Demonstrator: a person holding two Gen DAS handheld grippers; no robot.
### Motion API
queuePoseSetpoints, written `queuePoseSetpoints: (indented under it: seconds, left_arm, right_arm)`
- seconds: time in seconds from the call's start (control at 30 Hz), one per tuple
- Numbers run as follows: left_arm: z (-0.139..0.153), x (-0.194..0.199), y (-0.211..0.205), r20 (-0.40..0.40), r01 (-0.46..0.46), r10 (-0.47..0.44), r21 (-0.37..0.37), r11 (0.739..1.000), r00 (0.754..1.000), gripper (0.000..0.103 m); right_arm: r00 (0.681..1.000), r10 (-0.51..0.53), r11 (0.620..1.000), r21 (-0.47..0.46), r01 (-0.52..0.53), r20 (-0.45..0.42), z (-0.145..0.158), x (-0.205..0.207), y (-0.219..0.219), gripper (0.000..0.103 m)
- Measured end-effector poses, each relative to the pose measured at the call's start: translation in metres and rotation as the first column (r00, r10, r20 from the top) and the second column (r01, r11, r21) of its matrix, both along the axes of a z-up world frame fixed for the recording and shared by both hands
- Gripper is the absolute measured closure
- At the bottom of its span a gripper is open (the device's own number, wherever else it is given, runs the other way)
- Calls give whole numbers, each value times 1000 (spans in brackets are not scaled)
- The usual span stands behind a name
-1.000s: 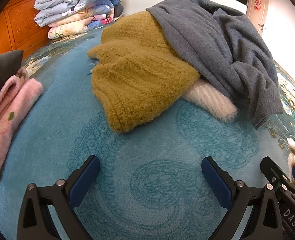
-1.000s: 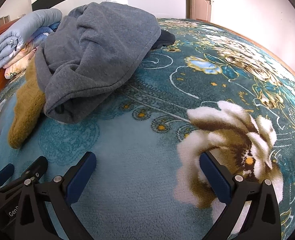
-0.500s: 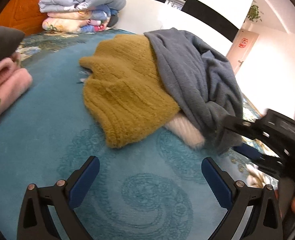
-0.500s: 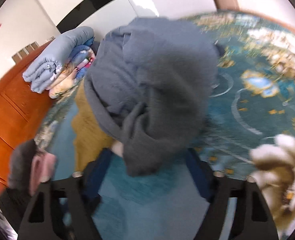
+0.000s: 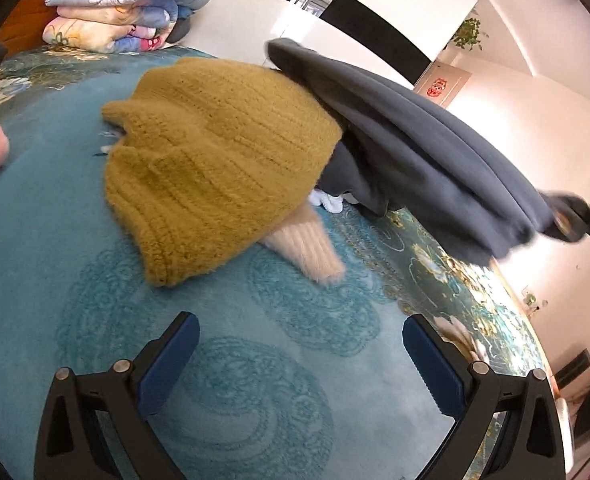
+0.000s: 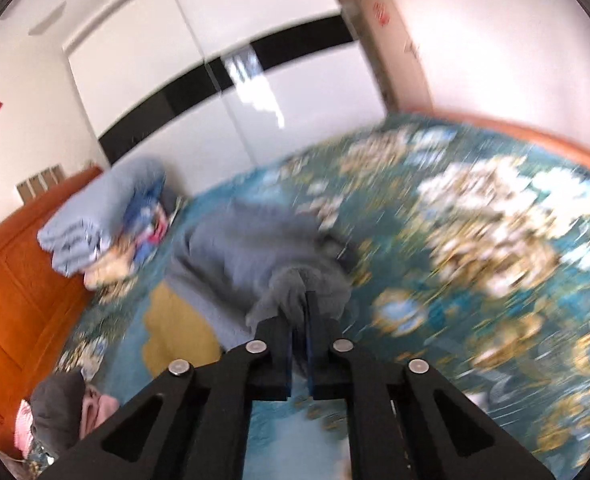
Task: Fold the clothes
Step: 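Grasp the grey sweatshirt with the right gripper and pull it off the pile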
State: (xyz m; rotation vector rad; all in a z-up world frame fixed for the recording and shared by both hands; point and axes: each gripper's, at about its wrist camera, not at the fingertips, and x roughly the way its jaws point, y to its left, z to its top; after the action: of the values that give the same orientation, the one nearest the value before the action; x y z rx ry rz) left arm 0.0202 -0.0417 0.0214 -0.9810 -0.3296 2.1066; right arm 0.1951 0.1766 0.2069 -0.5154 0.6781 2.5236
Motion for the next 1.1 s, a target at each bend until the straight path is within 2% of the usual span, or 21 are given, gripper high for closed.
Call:
queuePoseSetpoints:
  seconds: [0.13,0.2,0.33,0.5,0.6,0.73,0.8,0.87,0.93,0.97,1.03,1.1]
  left_arm:
    - [3,11,-8,8,5,-6,14,1000,1000,0]
    - [5,20,-12,22,30,-31,32,999,999,0]
    - [6,37,-14,26,74,-75,23,997,997,0]
    - [13,52,-15,15,105,-105,-15,994,994,0]
    - [16,53,-11,21,108,-108,-39,993,994,0]
    - [21,51,-6,30,92,-90,-66,994,996,0]
    - [23,51,-5,27,80,-78,-82,993,997,0]
    - [25,51,-6,14,67,-66,-111,992,998,0]
    - [27,51,-9,-10,54,-56,-140,989,998,0]
    - [28,52,-10,-22,48,-52,-156,987,998,0]
    - [27,52,-9,-36,44,-52,-184,982,998,0]
    - [24,50,-9,-30,50,-56,-197,979,998,0]
  right_arm:
    - [998,-68,997,32,68,0,3,52,17,100]
    - [995,-98,995,-4,98,16,-9,72,31,100]
    - [981,-187,980,-62,189,42,-37,110,64,100]
    - [943,-332,932,-142,332,23,-58,164,110,100]
    - [928,-371,916,-149,373,44,-67,175,125,100]
    - [933,-320,940,-70,335,166,-76,163,126,99]
    - [933,-308,947,-30,319,186,-74,161,122,97]
    - [921,-332,943,32,332,205,-64,163,118,90]
    - [909,-352,936,102,337,224,-53,162,114,79]
    - [903,-360,932,139,336,233,-48,162,111,65]
    - [899,-360,924,228,306,251,-38,159,99,49]
    - [913,-312,924,306,229,261,-33,146,77,45]
